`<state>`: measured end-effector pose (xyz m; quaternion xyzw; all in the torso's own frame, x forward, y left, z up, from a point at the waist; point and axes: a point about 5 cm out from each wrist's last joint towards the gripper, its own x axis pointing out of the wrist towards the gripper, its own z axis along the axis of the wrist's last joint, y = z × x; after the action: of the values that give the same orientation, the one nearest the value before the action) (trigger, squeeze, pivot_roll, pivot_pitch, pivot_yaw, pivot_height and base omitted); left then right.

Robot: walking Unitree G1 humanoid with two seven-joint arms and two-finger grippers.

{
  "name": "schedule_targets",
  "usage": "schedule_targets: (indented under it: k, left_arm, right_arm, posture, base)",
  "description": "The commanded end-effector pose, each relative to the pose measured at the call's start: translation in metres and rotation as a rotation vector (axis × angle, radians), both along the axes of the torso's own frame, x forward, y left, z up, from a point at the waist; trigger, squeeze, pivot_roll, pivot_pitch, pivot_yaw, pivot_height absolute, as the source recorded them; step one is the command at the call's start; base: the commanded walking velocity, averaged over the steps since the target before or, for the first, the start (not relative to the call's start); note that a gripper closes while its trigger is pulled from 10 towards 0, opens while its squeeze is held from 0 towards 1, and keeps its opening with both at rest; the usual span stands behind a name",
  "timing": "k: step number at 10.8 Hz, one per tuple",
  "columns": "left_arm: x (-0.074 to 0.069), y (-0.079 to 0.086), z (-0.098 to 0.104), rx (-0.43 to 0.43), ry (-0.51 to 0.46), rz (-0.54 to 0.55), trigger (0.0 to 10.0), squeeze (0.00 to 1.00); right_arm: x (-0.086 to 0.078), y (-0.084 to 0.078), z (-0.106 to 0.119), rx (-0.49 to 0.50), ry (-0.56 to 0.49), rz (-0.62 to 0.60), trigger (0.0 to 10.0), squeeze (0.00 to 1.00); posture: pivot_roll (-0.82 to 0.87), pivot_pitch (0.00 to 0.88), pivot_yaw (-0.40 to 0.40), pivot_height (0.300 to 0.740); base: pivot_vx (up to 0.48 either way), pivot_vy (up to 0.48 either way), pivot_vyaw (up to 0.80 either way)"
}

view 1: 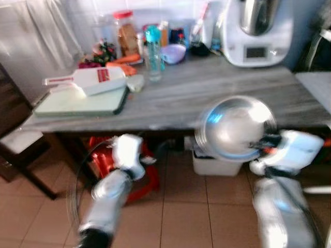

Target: Setting the table

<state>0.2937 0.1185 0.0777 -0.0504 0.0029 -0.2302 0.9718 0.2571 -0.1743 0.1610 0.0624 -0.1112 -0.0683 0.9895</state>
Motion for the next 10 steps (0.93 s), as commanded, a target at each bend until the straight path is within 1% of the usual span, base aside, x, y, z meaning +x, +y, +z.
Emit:
schedule_targets:
  k: [1, 5, 8, 9, 10]
  left_arm:
    - [0.0015, -0.0071, 0.0055, -0.007, -0.018, -0.018, 10.0, 0.0]
    - [0.0005, -0.0094, 0.0054, -0.01, -0.016, -0.023, 10.0, 0.0]
    - [0.0007, -0.0119, 0.0114, -0.02, -0.03, -0.03, 10.0, 0.0]
    - [0.0007, -0.0116, 0.011, -0.015, -0.026, -0.027, 10.0, 0.0]
    - [0.0, -0.0111, 0.0102, -0.011, -0.023, -0.025, 10.0, 0.0]
  right_arm:
    - [-0.001, -0.0061, 0.0026, -0.013, -0.009, -0.022, 10.0, 0.0]
    - [0.0018, -0.0071, 0.006, -0.032, -0.021, -0.025, 10.0, 0.0]
    - [0.0032, -0.0094, 0.0063, -0.037, -0.023, -0.032, 10.0, 0.0]
    - [0.0036, -0.0096, 0.006, -0.037, -0.023, -0.033, 10.0, 0.0]
    - [0.0038, -0.0096, 0.0059, -0.037, -0.022, -0.034, 10.0, 0.0]
  posture:
    - [-0.01, 0.0, 0.09, 0.74]
    - [-0.02, 0.0, 0.09, 0.74]
    - [-0.01, 0.0, 0.091, 0.74]
    - [-0.01, 0.0, 0.092, 0.74]
    - [-0.01, 0.0, 0.093, 0.74]
  base:
    - [0.42, 0.0, 0.0]
    - [0.42, 0.0, 0.0]
    - [0.4, 0.0, 0.0]
    - [0.319, 0.0, 0.0]
    - [0.0, 0.0, 0.0]
